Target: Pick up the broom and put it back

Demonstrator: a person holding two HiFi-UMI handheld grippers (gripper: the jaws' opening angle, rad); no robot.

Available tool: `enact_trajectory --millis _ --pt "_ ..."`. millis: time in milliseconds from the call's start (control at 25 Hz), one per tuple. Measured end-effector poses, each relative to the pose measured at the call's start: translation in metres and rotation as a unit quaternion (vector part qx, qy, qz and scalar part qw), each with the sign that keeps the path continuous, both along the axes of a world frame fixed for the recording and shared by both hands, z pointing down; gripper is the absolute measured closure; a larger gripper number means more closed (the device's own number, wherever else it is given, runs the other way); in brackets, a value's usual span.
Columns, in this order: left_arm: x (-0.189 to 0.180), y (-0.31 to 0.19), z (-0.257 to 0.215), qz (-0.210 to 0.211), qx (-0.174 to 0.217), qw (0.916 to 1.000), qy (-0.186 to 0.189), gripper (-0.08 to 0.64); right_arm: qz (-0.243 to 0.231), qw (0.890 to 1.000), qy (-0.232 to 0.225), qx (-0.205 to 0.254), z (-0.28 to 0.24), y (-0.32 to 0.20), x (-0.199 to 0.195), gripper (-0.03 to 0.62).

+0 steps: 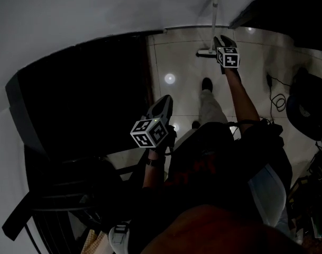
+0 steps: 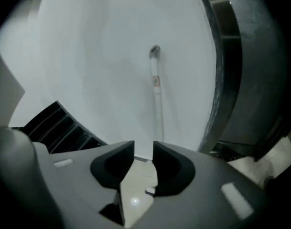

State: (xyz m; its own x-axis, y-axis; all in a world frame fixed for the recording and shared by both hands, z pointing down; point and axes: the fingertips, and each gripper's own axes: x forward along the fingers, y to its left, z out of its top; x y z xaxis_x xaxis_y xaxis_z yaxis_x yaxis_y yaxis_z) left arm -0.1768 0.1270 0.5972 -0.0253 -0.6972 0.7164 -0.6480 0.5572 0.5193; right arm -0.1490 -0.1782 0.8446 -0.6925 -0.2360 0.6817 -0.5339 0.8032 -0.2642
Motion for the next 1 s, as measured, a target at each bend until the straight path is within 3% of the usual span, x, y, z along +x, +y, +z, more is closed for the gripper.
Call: enact_trajectory --millis 120,280,440,560,680,800,1000 --pt "0.023 0.014 -0.022 0.000 0.070 0.9968 0.038 0.555 -0.032 0.998 -0.050 0.012 -0.061 0.064 0.020 0.591" --pt "0.059 0.069 -0.038 0.014 0.084 0.9961 0.022 0.555 -0.069 0.992 -0.103 0.014 -0.139 0.164 0.059 0.592" --pt "0.103 0.118 -0.051 0.055 0.126 0.9904 0.003 0.555 -0.060 0.985 -0.154 0.048 -0.214 0.238 0.105 0.592" --pt "0.152 0.166 -0.068 0.107 0.158 0.9816 -0.005 0.555 -0.049 0.980 -0.190 0.043 -0.264 0.313 0.157 0.592" --pt "0.179 0.201 -0.099 0.122 0.183 0.9751 -0.026 0.555 -0.043 0.975 -0.216 0.033 -0.311 0.378 0.210 0.592" --pt "0.203 0.223 -0.131 0.125 0.227 0.9647 -0.046 0.555 -0.046 0.969 -0.232 0.069 -0.357 0.429 0.255 0.592" --pt "0.245 0.250 -0.176 0.103 0.327 0.9379 -0.052 0.555 -0.022 0.953 -0.265 0.145 -0.427 0.468 0.294 0.592"
